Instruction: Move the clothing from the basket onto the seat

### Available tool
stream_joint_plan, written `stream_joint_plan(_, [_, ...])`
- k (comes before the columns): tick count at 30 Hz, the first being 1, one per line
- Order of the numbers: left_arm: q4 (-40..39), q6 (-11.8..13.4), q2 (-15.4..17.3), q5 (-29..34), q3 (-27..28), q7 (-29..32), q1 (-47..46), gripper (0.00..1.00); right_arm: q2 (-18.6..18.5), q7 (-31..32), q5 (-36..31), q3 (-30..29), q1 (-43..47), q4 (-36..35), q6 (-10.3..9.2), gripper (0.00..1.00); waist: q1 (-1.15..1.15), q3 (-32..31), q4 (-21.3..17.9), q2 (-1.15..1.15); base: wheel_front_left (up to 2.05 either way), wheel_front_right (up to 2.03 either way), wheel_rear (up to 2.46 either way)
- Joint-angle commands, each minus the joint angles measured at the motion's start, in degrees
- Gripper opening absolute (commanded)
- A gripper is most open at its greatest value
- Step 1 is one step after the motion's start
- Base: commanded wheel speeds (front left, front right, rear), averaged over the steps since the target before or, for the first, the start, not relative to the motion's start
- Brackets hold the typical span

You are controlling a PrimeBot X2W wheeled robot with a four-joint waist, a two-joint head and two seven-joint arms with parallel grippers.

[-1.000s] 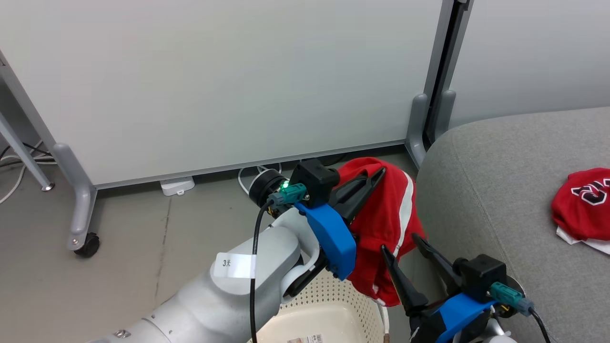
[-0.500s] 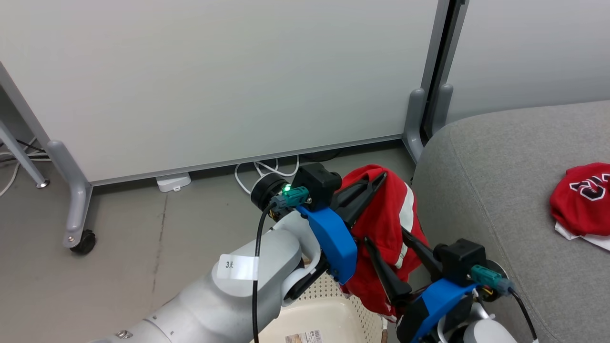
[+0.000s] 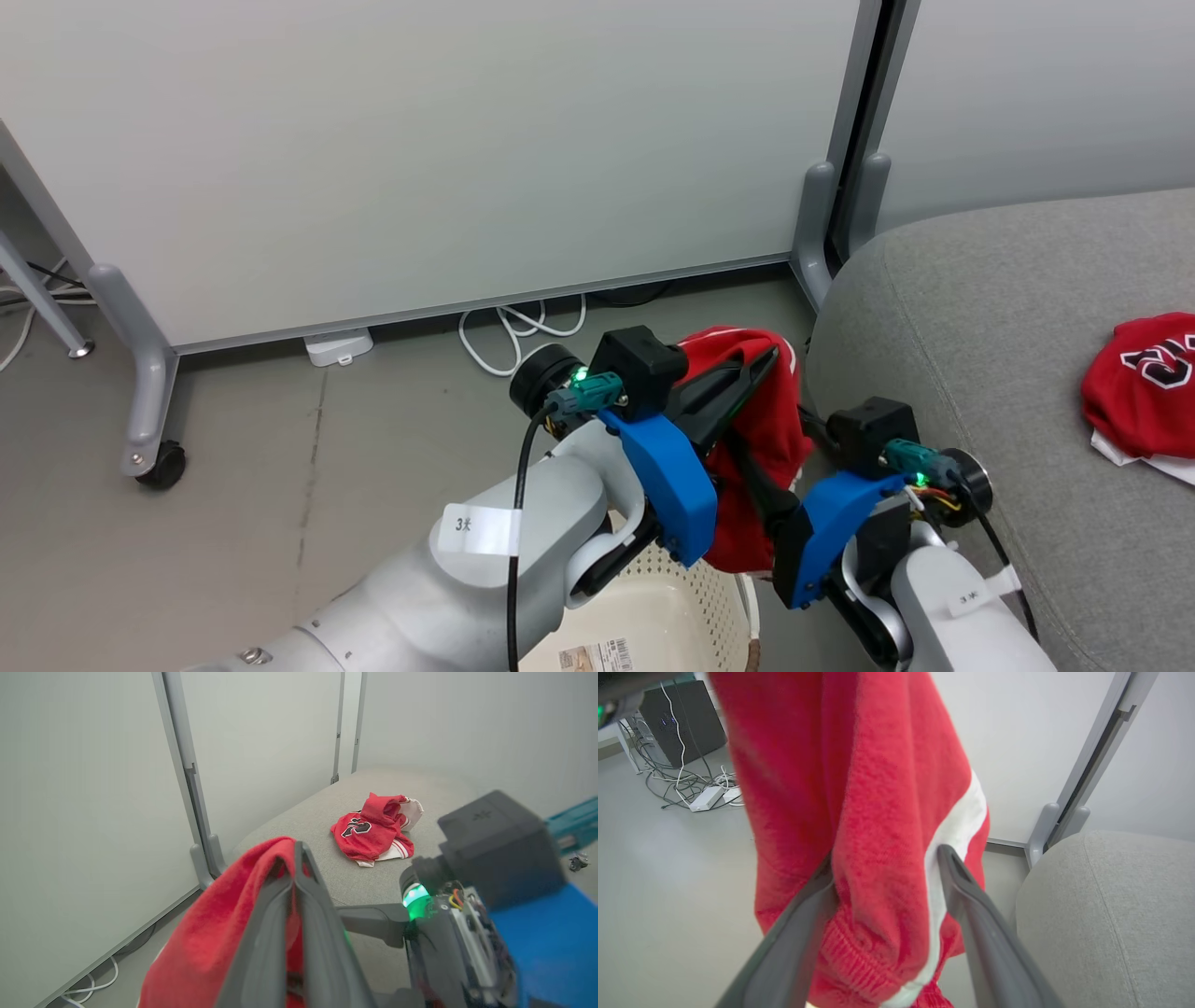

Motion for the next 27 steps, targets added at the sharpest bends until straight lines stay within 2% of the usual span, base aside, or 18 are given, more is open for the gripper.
stream_joint_plan(1, [-0.26,-0.09,-0.02,-0.25,-0.08,-0.29,-1.01,0.00,0.18,-0.16,0.76,0.61,-1.18,0.84,0.03,0.76,0.00,-0.03,0.08,0.00,0.00,0.00,0.00])
stream_joint_plan(2, [-0.33,-0.08,0.00,-0.33,-0.11,-0.29,-1.03,0.00,0.19,-0.37,1.31,1.07,-1.82,1.72,0.02,0.36,0.00,-0.06,0.10,0.00,0.00,0.00,0.00])
stream_joint_plan(3, [-0.37,-0.09,-0.02,-0.37,-0.15,-0.29,-1.07,0.00,0.17,-0.62,1.83,1.56,-2.49,2.53,0.03,0.00,0.00,-0.09,0.11,0.00,0.00,0.00,0.00])
stream_joint_plan(13, [-0.62,-0.08,0.52,-0.47,0.16,-0.30,-1.10,0.00,0.17,-2.48,4.72,3.55,-4.49,6.94,0.02,0.00,0.00,-0.30,-0.11,0.00,0.00,0.00,0.00])
stream_joint_plan(27, [-0.63,-0.08,0.74,-0.23,0.56,-0.32,-0.35,0.00,0.16,-3.50,5.87,4.35,-4.99,8.36,0.02,0.00,0.00,-0.29,-0.70,0.00,0.00,0.00,0.00])
